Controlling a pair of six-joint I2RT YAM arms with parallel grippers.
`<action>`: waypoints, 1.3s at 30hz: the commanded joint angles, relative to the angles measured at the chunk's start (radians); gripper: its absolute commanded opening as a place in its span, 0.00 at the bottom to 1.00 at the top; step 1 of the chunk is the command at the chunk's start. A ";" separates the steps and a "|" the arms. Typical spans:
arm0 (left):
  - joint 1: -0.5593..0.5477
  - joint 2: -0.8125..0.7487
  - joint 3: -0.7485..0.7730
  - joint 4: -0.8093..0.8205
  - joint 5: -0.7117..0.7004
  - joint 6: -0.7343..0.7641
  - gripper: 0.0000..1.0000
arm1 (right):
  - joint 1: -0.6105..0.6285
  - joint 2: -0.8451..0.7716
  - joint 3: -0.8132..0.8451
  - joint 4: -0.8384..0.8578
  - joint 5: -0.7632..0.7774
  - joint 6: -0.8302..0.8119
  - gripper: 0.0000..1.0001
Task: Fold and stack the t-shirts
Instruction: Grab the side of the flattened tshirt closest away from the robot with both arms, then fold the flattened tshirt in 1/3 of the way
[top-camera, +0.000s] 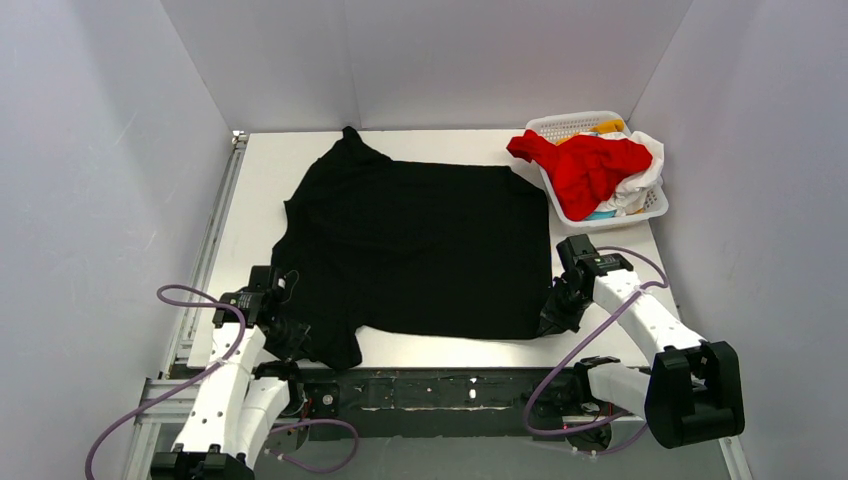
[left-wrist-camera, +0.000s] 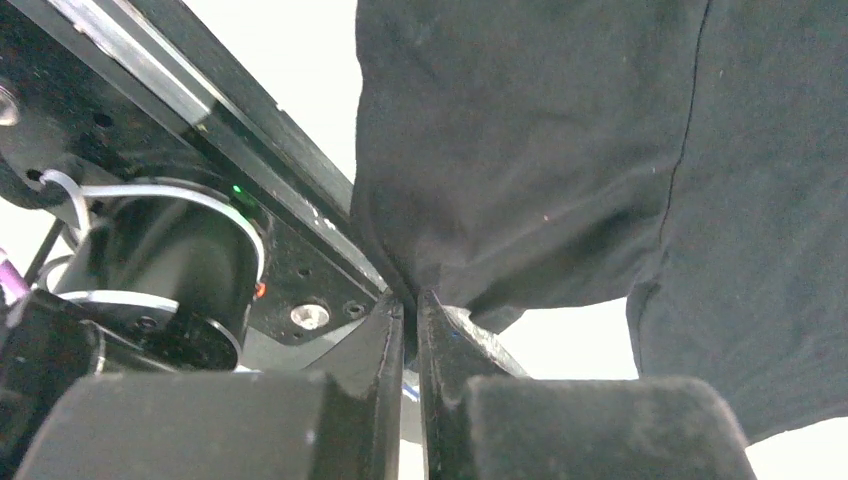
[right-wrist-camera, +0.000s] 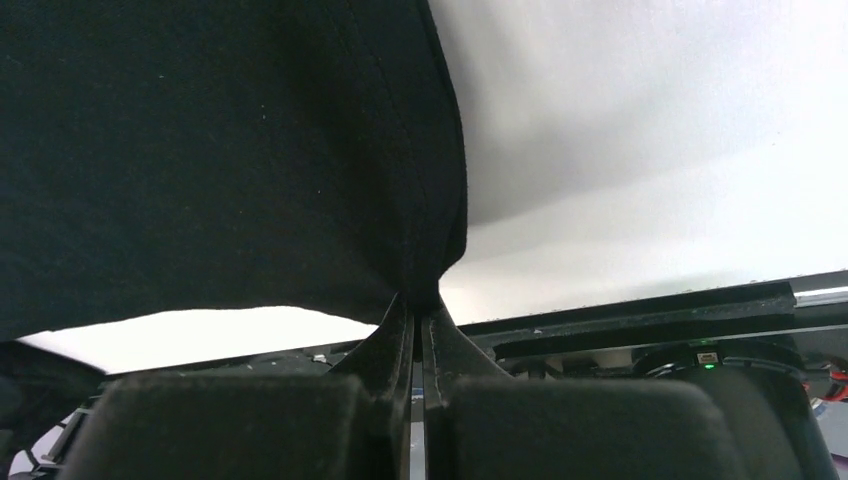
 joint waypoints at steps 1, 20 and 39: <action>-0.006 0.036 0.024 -0.229 0.124 0.032 0.00 | 0.002 0.009 0.083 -0.032 -0.007 -0.007 0.01; -0.004 0.498 0.471 0.104 0.180 0.031 0.00 | -0.012 0.178 0.436 0.008 -0.034 -0.063 0.01; 0.017 0.966 1.016 -0.031 0.001 0.130 0.00 | -0.108 0.385 0.635 0.032 -0.034 -0.150 0.01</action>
